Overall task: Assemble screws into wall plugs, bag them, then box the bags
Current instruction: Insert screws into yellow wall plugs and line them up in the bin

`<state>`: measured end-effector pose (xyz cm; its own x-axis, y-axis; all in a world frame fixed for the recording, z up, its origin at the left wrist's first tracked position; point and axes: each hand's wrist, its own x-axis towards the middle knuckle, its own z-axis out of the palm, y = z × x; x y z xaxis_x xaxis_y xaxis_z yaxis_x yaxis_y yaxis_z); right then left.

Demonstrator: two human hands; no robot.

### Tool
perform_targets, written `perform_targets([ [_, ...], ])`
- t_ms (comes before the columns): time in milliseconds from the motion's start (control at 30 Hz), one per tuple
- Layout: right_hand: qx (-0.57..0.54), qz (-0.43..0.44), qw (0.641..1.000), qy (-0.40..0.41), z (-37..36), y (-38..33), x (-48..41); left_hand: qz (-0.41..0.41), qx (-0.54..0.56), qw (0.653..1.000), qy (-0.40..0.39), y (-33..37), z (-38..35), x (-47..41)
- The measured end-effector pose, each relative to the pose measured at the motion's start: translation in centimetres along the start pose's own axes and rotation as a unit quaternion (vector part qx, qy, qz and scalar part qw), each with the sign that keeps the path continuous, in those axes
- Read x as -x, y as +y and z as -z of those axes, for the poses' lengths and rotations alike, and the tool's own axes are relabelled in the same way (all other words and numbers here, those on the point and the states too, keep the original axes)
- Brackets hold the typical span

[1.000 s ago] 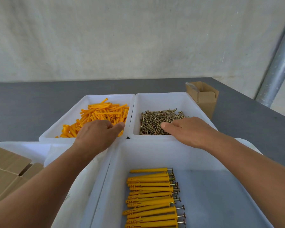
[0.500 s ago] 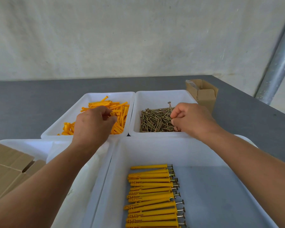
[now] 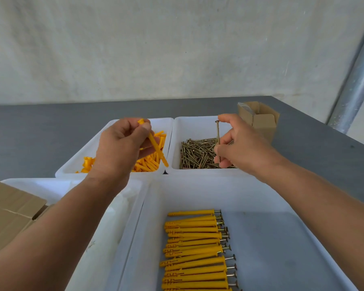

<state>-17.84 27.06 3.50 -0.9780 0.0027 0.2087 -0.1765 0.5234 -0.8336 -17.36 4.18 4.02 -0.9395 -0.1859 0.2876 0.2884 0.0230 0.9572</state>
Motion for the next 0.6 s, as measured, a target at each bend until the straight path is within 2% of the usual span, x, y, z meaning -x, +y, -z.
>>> perform_targets([
  [100,-0.032,0.001,0.999,-0.014,-0.2,-0.5,0.3,0.065,0.042,0.991,-0.109,0.3,-0.6,0.9],
  [233,-0.096,-0.004,0.995,-0.021,-0.2,-1.2,0.6,0.095,0.015,0.971,-0.218,0.2,-1.5,2.1],
  [600,-0.183,0.024,0.983,0.004,0.0,-2.3,1.1,0.123,-0.043,0.943,-0.307,-0.6,-2.0,2.9],
])
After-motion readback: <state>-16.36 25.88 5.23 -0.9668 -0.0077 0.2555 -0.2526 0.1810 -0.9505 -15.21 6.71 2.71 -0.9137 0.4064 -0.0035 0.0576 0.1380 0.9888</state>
